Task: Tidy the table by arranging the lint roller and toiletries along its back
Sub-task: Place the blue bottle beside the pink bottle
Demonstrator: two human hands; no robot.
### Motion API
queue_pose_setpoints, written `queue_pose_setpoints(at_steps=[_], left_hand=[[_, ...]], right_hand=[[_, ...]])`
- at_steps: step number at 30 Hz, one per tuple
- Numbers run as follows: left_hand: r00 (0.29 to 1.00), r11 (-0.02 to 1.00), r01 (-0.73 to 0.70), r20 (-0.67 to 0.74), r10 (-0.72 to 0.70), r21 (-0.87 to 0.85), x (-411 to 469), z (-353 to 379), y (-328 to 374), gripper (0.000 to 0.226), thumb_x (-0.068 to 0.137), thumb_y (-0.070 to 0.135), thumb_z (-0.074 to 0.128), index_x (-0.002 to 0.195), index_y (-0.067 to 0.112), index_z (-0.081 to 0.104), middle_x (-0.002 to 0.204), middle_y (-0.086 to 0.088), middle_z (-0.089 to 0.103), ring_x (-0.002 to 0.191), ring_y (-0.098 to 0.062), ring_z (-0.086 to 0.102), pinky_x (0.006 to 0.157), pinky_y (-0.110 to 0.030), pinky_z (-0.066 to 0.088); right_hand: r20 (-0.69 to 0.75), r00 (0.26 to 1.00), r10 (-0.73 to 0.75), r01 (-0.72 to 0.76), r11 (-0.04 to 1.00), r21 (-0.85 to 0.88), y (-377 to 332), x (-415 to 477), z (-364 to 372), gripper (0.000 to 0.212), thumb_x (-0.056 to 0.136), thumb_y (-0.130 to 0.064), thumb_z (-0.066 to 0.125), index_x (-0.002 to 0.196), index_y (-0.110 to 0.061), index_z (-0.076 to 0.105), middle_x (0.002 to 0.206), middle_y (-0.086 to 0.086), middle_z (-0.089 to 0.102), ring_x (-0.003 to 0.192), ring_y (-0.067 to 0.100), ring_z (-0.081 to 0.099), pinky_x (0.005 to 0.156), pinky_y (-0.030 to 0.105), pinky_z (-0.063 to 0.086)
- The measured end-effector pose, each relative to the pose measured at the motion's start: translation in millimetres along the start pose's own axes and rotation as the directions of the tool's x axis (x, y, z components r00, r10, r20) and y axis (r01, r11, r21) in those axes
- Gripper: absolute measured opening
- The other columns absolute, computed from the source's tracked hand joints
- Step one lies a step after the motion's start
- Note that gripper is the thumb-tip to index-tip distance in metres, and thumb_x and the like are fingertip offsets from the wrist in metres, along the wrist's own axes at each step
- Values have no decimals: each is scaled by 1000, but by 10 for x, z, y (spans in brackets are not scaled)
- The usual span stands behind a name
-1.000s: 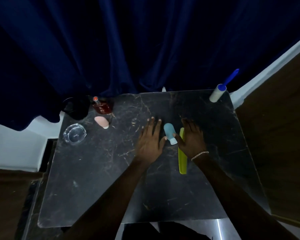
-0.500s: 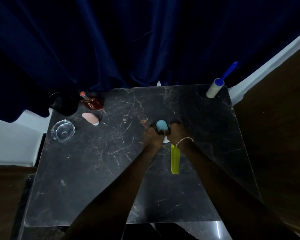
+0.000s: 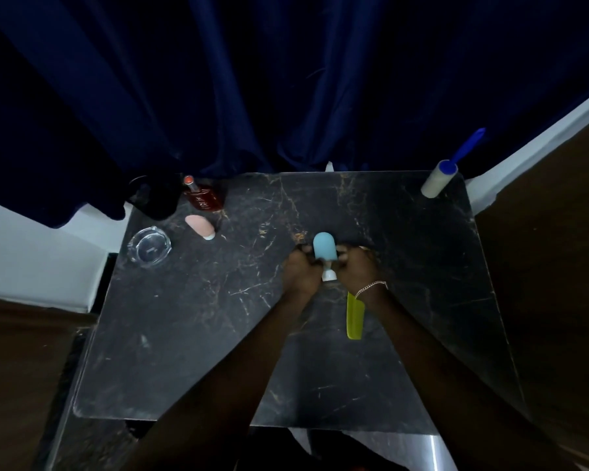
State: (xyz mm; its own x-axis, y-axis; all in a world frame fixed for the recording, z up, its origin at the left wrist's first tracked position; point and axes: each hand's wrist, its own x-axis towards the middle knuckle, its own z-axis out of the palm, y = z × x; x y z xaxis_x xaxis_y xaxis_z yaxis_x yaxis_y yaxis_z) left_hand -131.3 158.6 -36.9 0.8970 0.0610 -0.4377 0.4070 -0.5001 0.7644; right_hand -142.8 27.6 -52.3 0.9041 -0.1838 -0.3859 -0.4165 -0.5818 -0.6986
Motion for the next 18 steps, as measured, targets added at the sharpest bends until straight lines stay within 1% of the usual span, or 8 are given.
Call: queue_pose_setpoints(at_steps=[3,4,7,10,12,14,16,18], left_hand=[[1000,996,6,-6,-7,-90,-42,-155,-53,35,88,7,74,123,4,68,116,-17,75,107,-33,72,93,-50,60],[1000,995,4,-17,-6,-99,-58,-206,-75,34,88,7,74,121,4,69,115,-17,75,106,-33,72,93,-50,60],[998,993,-40,-53,34,-108,-119,-420,-179,29,88,6,73,116,3,70,109,-16,77,103,-32,73,92,-49,59],[996,989,-75,-46,70,-129,-176,-656,-268,29,88,4,74,116,5,68,107,-13,77,100,-30,73,89,-46,60],[992,988,-119,-48,115,-102,-192,-836,-352,28,89,7,74,115,8,66,105,-5,76,95,-24,72,79,-27,60],[987,986,-154,-52,151,-62,-197,-1018,-444,27,90,10,75,115,12,65,102,2,73,92,-17,71,66,-8,49],[985,984,-168,-46,166,-53,-183,-1212,-552,29,90,12,74,117,12,64,106,0,75,97,-19,72,71,-13,52],[981,981,-189,-44,187,-35,-158,-1397,-672,29,92,13,71,118,15,57,108,-3,76,97,-22,73,78,-30,56]], right_hand=[[-13,1000,6,-5,997,82,-117,-71,94,48,85,-16,76,131,-7,63,104,13,77,99,25,73,87,38,59],[-19,1000,-3,5,995,95,-156,-83,127,50,84,-15,77,131,-7,63,104,14,78,99,25,74,86,38,59],[-30,999,-41,44,993,110,-307,-164,262,50,81,-19,81,127,-8,66,99,11,79,91,18,74,73,19,56],[-46,996,-75,80,988,128,-480,-256,437,35,77,-24,84,109,-12,76,92,5,80,83,12,73,66,2,49],[-51,995,-91,96,989,115,-636,-319,571,25,76,-24,85,95,-10,78,87,5,79,76,9,68,55,-5,37],[-54,993,-101,106,987,119,-783,-364,700,18,75,-23,86,82,-11,74,80,4,77,63,3,61,52,-5,34],[-53,992,-118,123,985,121,-931,-410,855,18,74,-21,86,74,-18,68,73,-2,71,57,-3,56,50,-3,35],[-55,989,-136,142,982,129,-1065,-446,1034,17,73,-19,86,79,-15,71,74,-2,71,58,-3,58,51,-3,36]])
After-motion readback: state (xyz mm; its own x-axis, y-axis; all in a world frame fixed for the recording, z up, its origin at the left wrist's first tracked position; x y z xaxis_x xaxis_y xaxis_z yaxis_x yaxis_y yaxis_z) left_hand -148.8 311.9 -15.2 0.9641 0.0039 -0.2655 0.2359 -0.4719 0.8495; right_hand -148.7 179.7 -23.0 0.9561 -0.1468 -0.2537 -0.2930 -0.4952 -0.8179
